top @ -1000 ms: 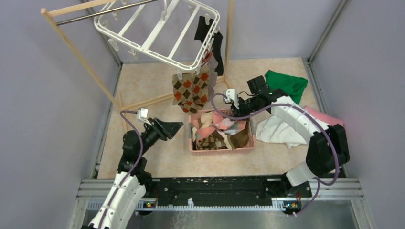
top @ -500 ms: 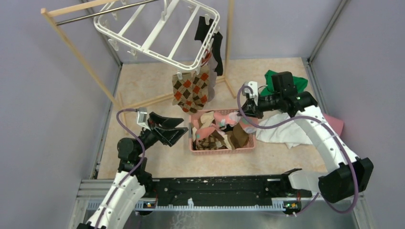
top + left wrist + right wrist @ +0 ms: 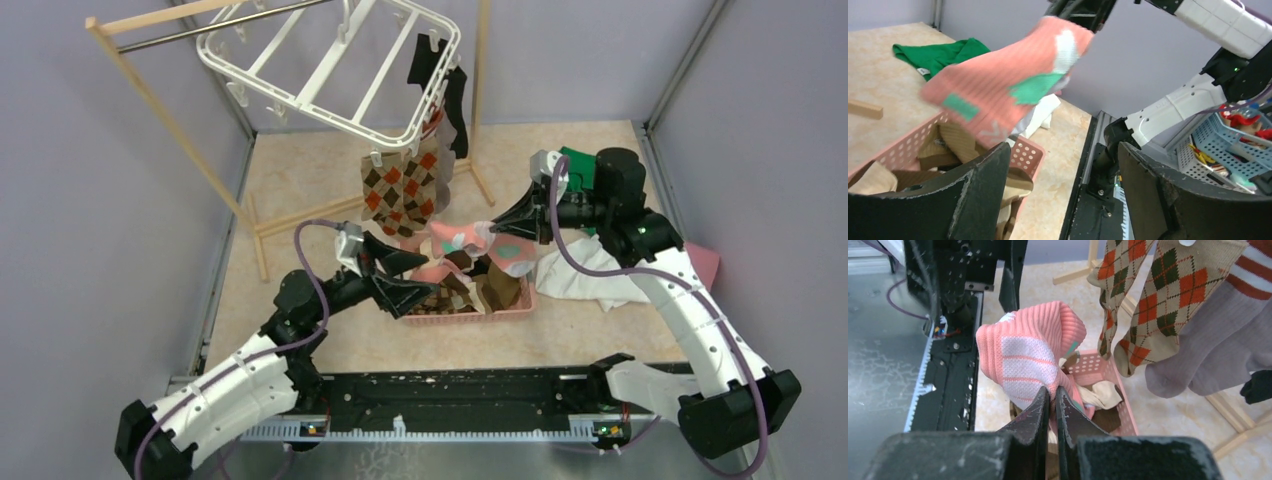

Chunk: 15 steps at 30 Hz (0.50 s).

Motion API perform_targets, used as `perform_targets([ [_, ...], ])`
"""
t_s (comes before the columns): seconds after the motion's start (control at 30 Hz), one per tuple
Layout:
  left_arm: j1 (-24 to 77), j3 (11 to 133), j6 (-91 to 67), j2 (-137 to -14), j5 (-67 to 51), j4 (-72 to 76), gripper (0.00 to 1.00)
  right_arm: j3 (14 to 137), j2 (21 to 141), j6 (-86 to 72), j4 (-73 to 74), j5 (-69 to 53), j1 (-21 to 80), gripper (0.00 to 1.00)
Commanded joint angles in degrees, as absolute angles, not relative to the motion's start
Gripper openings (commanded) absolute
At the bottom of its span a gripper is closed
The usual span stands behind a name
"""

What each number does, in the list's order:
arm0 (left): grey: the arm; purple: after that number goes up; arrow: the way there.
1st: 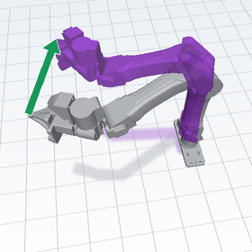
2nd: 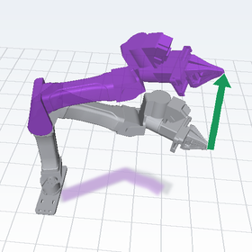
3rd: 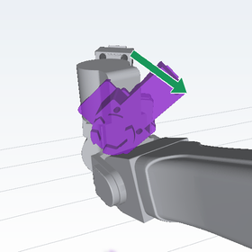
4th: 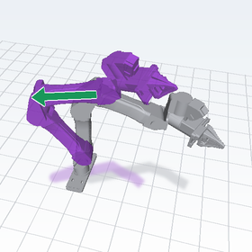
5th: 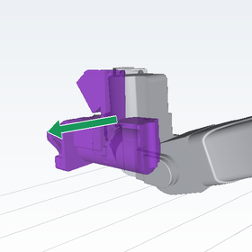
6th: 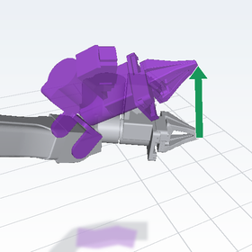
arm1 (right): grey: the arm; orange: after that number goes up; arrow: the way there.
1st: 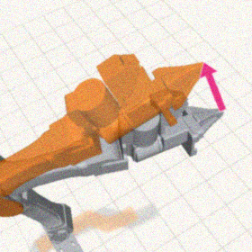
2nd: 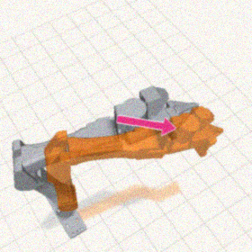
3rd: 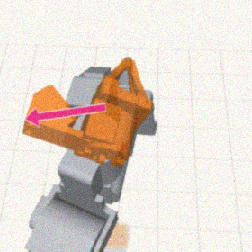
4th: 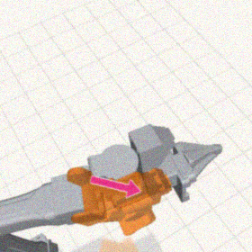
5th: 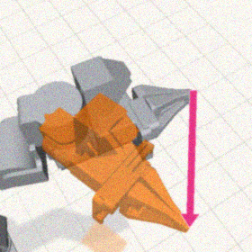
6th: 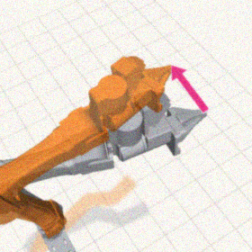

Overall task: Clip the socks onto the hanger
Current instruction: Pick up the sock from the bin.

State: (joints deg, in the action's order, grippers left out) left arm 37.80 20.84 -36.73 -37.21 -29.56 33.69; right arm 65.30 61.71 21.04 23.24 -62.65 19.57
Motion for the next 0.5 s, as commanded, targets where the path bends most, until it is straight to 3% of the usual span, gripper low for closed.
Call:
perform_targets([
  [0.0, 48.48, 28.52, -12.62, -39.02, -11.75, 21.04, 0.85, 63.94, 60.44, 10.27, 13.38, -64.76, 19.42, 0.00],
  [0.47, 52.03, 25.03, 17.32, -40.34, -1.59, 28.05, 0.90, 60.14, 59.47, 2.08, 6.90, -64.45, 19.42, 0.00],
])
